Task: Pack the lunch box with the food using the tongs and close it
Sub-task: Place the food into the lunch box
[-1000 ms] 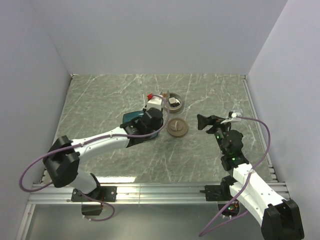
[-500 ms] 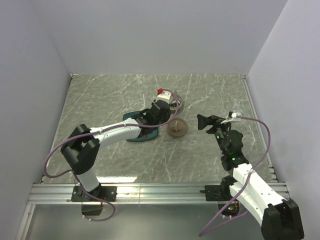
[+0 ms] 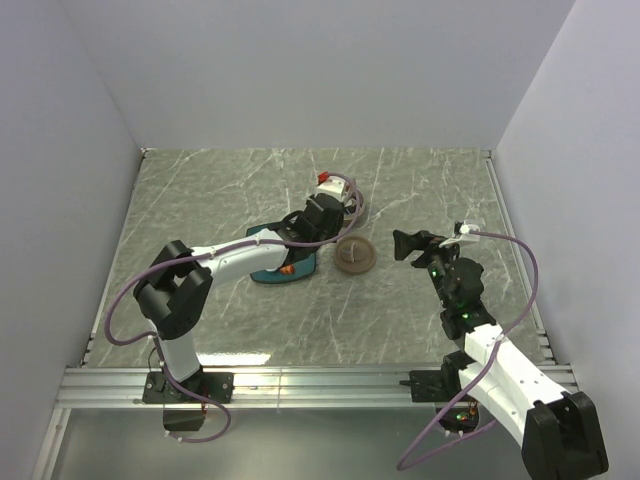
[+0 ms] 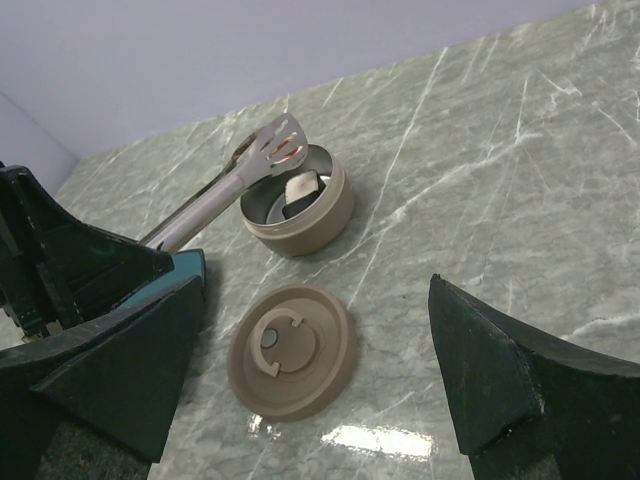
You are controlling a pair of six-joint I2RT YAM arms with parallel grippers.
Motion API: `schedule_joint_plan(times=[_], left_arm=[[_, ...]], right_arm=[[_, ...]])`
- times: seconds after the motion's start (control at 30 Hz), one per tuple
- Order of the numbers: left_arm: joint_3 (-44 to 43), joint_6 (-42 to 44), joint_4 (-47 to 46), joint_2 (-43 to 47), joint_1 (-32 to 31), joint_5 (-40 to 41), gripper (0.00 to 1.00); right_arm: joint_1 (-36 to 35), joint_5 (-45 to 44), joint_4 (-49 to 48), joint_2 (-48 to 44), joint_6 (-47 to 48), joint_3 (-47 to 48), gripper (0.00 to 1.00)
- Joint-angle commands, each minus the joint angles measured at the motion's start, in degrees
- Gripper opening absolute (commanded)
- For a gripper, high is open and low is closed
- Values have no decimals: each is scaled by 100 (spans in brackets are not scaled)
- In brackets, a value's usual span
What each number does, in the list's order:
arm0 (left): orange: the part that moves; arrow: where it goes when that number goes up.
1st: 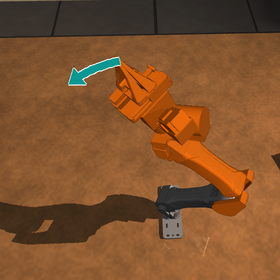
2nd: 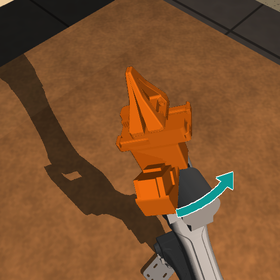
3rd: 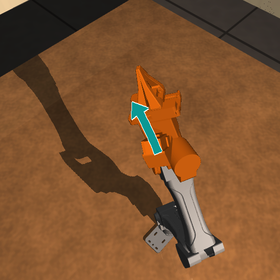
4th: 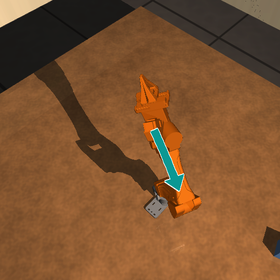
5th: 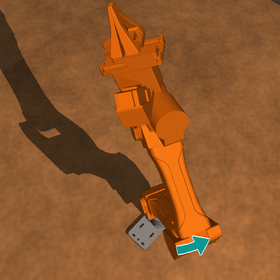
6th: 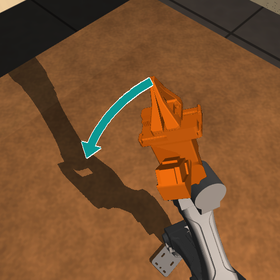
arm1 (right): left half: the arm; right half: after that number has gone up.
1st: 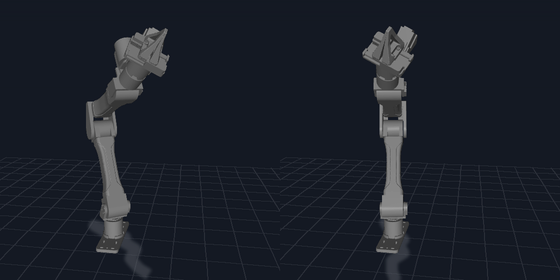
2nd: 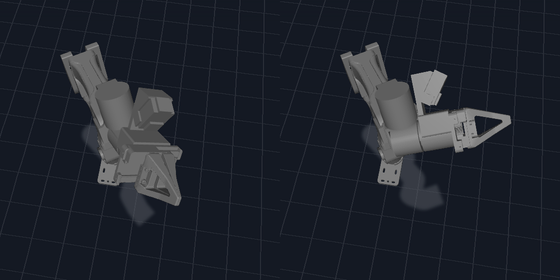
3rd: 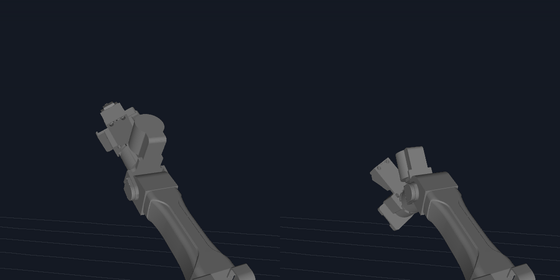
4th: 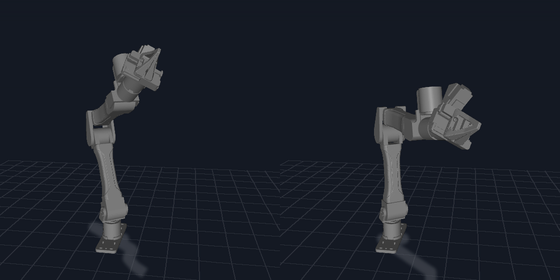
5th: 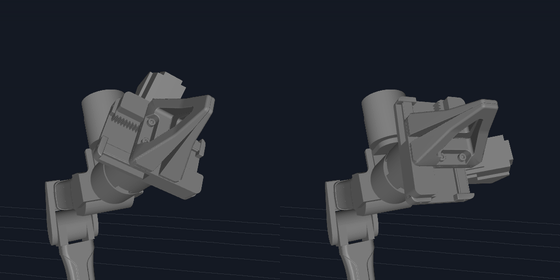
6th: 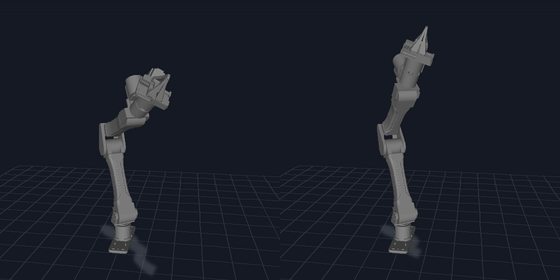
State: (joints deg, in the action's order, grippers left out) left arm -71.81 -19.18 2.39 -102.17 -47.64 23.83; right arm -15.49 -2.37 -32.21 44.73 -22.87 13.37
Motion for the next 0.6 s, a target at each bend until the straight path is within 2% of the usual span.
schedule_joint_plan(times=[0.0, 0.23, 0.57], left_arm=[[-202, 11, -248, 110, 26, 60, 42], [-175, -16, -257, 153, 53, 60, 50], [9, -42, -292, 408, 62, 174, 50]], right_arm=[[54, -53, -233, 53, 64, 26, 100], [46, -44, -225, 88, 64, 43, 100], [54, -35, -233, 89, 64, 35, 100]])
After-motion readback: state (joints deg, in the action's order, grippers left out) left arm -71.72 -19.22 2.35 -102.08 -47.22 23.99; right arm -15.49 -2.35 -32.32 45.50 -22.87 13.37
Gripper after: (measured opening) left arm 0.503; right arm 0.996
